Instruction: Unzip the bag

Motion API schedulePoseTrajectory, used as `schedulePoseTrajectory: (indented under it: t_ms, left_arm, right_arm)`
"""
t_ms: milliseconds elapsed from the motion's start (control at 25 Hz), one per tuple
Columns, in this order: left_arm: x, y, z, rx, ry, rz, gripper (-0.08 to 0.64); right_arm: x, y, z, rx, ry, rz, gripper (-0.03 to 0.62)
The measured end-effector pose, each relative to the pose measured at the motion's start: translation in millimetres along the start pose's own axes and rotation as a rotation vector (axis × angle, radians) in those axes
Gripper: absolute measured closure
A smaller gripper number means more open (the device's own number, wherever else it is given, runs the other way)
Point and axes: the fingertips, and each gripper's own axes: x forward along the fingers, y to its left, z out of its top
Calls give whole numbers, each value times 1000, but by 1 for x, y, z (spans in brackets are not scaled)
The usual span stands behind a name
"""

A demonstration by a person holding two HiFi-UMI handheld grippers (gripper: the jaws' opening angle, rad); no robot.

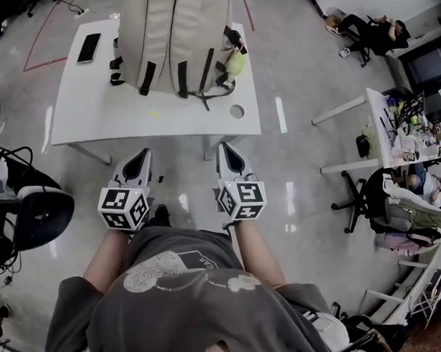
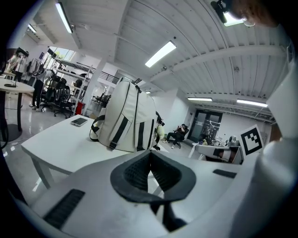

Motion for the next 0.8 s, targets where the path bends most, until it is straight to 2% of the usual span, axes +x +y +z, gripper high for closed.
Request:
schedulePoseTrajectory:
  t_ms: [240,480,800]
  left_arm:
    - [-22,-39,-12,-1,-14,36,554]
    - [-47,-80,-33,6,-10,51,554]
    - [-83,-140,-46,19,-51,52,554]
  right_arm:
    - [-39,-4,-9,-13,13,68,594]
    - [-86,-8,-28,-17,28,97,594]
    - [-155,-6,-38,-37,-3,140,594]
